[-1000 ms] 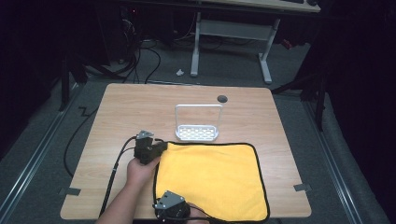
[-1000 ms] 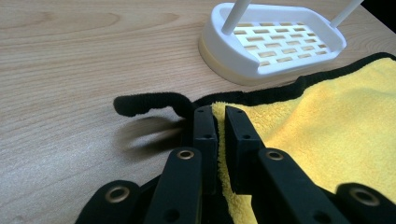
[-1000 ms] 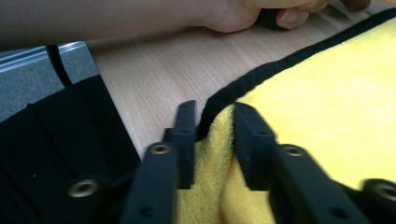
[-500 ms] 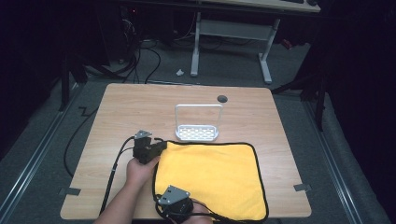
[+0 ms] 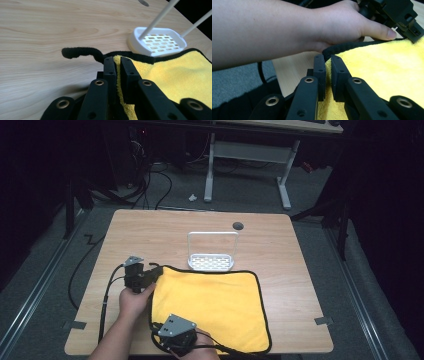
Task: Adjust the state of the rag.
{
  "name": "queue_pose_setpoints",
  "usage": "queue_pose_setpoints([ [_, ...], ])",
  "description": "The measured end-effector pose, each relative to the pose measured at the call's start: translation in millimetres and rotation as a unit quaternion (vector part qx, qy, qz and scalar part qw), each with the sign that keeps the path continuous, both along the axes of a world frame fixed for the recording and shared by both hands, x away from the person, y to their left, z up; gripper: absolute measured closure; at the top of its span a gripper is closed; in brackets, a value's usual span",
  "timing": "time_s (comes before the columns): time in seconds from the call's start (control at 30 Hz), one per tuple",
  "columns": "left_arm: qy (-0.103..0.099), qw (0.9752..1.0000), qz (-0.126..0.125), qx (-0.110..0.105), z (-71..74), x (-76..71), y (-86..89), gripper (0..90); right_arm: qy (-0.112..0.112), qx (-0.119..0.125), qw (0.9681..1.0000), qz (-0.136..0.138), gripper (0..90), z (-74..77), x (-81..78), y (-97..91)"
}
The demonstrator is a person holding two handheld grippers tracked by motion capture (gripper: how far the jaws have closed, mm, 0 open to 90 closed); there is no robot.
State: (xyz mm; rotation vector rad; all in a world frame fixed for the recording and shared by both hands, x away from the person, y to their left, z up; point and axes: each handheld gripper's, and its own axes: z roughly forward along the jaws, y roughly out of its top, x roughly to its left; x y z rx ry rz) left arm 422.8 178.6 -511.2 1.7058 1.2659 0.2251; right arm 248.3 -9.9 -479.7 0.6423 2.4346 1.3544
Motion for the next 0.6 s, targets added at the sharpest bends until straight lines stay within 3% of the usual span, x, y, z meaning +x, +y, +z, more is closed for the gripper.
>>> queue_pose_setpoints([
  [0.17,-0.005,0.9997,0.025,0.001,10.8,-7.9,32.0,83.7,-0.007,0.013,0.9997,0.019,84.6,6.7,-0.3,24.5],
  [0.3,-0.014,0.9995,0.027,0.006,23.7,-10.1,37.2,83.7,-0.013,0.027,0.9993,0.021,84.6,13.5,-1.5,29.8],
  [0.4,-0.019,0.9996,0.021,0.008,31.2,-9.5,24.6,83.7,-0.019,0.024,0.9994,0.016,84.6,17.0,-3.2,23.1],
  [0.6,-0.025,0.9993,-0.002,0.027,39.3,-9.3,-26.0,83.7,-0.029,0.009,0.9995,-0.009,84.6,16.6,-9.6,-12.8],
])
